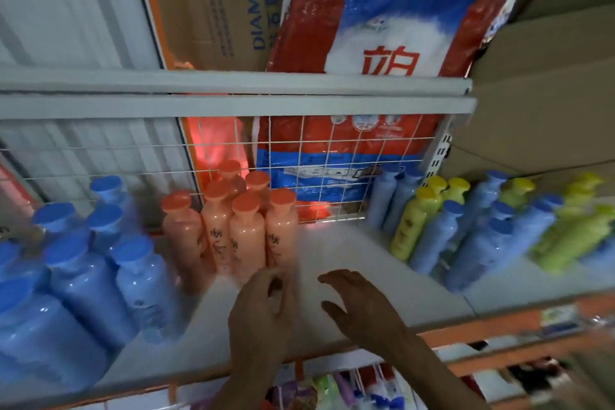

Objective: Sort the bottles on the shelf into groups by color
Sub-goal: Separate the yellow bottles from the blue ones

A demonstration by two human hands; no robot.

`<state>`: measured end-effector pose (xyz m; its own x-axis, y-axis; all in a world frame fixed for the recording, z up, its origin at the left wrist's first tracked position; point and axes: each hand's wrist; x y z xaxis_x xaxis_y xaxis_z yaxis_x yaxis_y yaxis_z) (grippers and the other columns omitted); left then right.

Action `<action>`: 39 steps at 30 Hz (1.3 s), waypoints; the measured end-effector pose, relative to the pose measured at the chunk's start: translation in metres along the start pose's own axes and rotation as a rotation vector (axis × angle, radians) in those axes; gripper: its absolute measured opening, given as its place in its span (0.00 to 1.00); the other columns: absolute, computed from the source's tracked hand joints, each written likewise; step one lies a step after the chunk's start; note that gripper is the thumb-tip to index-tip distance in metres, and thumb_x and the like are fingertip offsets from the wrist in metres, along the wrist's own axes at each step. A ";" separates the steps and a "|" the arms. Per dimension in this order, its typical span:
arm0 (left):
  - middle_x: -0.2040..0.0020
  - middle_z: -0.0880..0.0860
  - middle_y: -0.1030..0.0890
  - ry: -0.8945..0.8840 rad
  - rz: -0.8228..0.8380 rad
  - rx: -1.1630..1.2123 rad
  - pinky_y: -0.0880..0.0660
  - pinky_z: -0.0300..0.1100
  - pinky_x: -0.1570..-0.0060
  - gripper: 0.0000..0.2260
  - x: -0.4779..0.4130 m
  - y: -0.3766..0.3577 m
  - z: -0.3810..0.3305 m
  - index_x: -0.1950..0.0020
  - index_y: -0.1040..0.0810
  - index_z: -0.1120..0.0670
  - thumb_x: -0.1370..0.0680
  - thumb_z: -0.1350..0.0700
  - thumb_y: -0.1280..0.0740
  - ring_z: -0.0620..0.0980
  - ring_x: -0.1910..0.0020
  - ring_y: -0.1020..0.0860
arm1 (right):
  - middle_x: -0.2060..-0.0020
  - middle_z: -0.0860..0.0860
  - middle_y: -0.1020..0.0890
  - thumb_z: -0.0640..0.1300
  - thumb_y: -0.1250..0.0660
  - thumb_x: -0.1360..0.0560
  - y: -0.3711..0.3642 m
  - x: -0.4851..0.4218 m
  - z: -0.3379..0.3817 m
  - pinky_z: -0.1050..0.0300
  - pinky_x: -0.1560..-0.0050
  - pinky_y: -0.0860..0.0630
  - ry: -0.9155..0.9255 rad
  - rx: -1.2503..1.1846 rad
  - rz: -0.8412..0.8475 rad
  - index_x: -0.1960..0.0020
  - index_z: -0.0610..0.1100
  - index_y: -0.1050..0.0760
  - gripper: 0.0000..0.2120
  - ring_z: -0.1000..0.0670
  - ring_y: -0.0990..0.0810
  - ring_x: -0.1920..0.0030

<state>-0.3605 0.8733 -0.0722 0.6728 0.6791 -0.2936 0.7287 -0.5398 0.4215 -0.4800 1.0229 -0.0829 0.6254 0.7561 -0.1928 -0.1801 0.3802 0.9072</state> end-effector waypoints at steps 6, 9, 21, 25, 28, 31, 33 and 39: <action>0.50 0.39 0.20 -0.155 0.324 0.074 0.24 0.38 0.49 0.13 -0.008 -0.064 -0.038 0.44 0.22 0.43 0.26 0.41 0.35 0.39 0.49 0.20 | 0.43 0.54 0.19 0.53 0.34 0.28 0.040 0.022 -0.051 0.58 0.46 0.23 -0.070 0.028 -0.140 0.37 0.51 0.24 0.19 0.51 0.20 0.44; 0.48 0.41 0.20 -0.182 0.341 0.084 0.23 0.44 0.47 0.12 -0.018 -0.098 -0.057 0.41 0.23 0.43 0.24 0.47 0.32 0.41 0.48 0.21 | 0.46 0.53 0.18 0.51 0.32 0.29 0.070 0.024 -0.073 0.56 0.50 0.20 -0.073 0.024 -0.218 0.39 0.50 0.23 0.19 0.51 0.19 0.47; 0.46 0.35 0.28 -0.243 0.577 0.080 0.32 0.25 0.50 0.22 -0.089 -0.189 -0.171 0.35 0.31 0.40 0.24 0.54 0.29 0.32 0.46 0.28 | 0.48 0.50 0.21 0.49 0.36 0.30 0.180 0.009 -0.159 0.48 0.50 0.24 -0.010 0.248 -0.384 0.43 0.46 0.22 0.18 0.44 0.24 0.48; 0.43 0.42 0.30 -0.475 0.504 -0.084 0.33 0.29 0.52 0.23 -0.079 -0.213 -0.179 0.32 0.29 0.45 0.25 0.52 0.28 0.40 0.49 0.27 | 0.51 0.47 0.20 0.45 0.31 0.33 0.194 0.021 -0.199 0.45 0.55 0.22 -0.114 0.285 -0.392 0.45 0.44 0.20 0.17 0.40 0.23 0.51; 0.35 0.46 0.30 -0.534 0.568 -0.194 0.35 0.27 0.55 0.23 -0.073 -0.234 -0.183 0.30 0.30 0.48 0.24 0.53 0.29 0.44 0.48 0.25 | 0.49 0.47 0.20 0.50 0.30 0.31 0.197 0.030 -0.211 0.48 0.59 0.21 -0.193 0.266 -0.344 0.45 0.45 0.20 0.17 0.40 0.21 0.51; 0.36 0.48 0.29 -0.534 0.570 -0.219 0.28 0.38 0.53 0.22 -0.069 -0.251 -0.180 0.32 0.31 0.47 0.24 0.53 0.30 0.50 0.45 0.23 | 0.46 0.49 0.22 0.59 0.32 0.30 0.195 0.034 -0.210 0.56 0.65 0.25 -0.249 0.250 -0.321 0.44 0.48 0.20 0.20 0.46 0.20 0.51; 0.36 0.49 0.27 -0.512 0.539 -0.235 0.23 0.45 0.53 0.23 -0.067 -0.257 -0.175 0.31 0.33 0.46 0.24 0.53 0.30 0.51 0.46 0.22 | 0.49 0.48 0.22 0.61 0.32 0.31 0.191 0.034 -0.208 0.57 0.69 0.27 -0.259 0.275 -0.323 0.47 0.48 0.19 0.20 0.46 0.20 0.55; 0.47 0.51 0.21 -0.567 0.494 -0.191 0.25 0.44 0.56 0.13 -0.073 -0.254 -0.168 0.37 0.28 0.48 0.22 0.52 0.34 0.51 0.50 0.21 | 0.51 0.47 0.20 0.50 0.29 0.29 0.177 0.034 -0.210 0.47 0.64 0.22 -0.309 0.241 -0.248 0.41 0.46 0.23 0.18 0.41 0.18 0.57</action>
<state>-0.6166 1.0445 -0.0140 0.9141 -0.0047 -0.4054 0.3268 -0.5832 0.7437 -0.6501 1.2273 -0.0072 0.8306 0.4502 -0.3276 0.1620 0.3676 0.9158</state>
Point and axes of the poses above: each hand's wrist, its own x-axis away from the middle knuckle, its own y-axis out of the back of the hand, z = x × y
